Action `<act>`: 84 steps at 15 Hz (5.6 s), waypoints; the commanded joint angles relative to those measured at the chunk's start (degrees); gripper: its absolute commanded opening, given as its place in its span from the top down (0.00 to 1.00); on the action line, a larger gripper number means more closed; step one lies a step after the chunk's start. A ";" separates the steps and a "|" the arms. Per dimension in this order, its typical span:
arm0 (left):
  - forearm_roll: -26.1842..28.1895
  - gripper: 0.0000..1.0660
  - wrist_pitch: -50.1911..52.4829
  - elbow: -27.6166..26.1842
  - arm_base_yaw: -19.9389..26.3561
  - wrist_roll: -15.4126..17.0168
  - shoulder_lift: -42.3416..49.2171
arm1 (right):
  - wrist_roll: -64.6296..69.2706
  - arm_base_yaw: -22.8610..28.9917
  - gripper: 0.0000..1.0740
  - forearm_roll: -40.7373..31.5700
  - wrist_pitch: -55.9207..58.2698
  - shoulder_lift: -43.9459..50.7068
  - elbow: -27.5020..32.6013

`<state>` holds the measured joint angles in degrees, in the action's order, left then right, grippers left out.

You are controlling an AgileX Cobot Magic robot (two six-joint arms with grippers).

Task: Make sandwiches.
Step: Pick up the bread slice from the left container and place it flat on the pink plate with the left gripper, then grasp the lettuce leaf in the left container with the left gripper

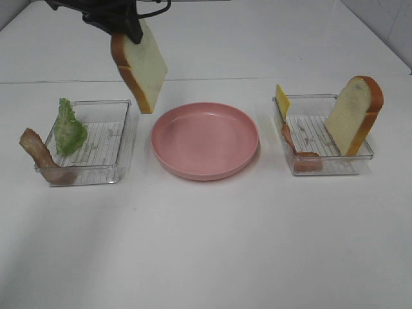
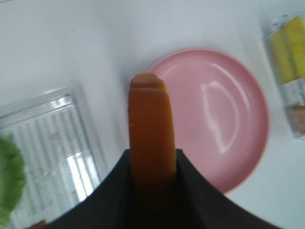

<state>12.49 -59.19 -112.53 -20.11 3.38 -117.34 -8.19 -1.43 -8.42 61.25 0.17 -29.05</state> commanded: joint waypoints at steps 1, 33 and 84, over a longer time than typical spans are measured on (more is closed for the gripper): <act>10.71 1.00 2.69 -0.34 2.06 -6.13 -1.66 | 0.34 -0.34 0.27 -0.29 -0.46 0.80 0.11; 16.90 0.33 6.76 -2.98 -1.60 -19.37 -19.08 | 0.34 -0.34 0.27 -0.57 -0.46 0.80 0.11; -13.81 0.82 -6.13 1.89 13.69 1.20 -15.47 | 0.34 -0.34 0.27 -0.69 -0.46 0.80 0.11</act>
<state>-1.03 -65.49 -111.04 -6.36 4.64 -132.64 -8.19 -1.43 -8.88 61.25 0.17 -29.05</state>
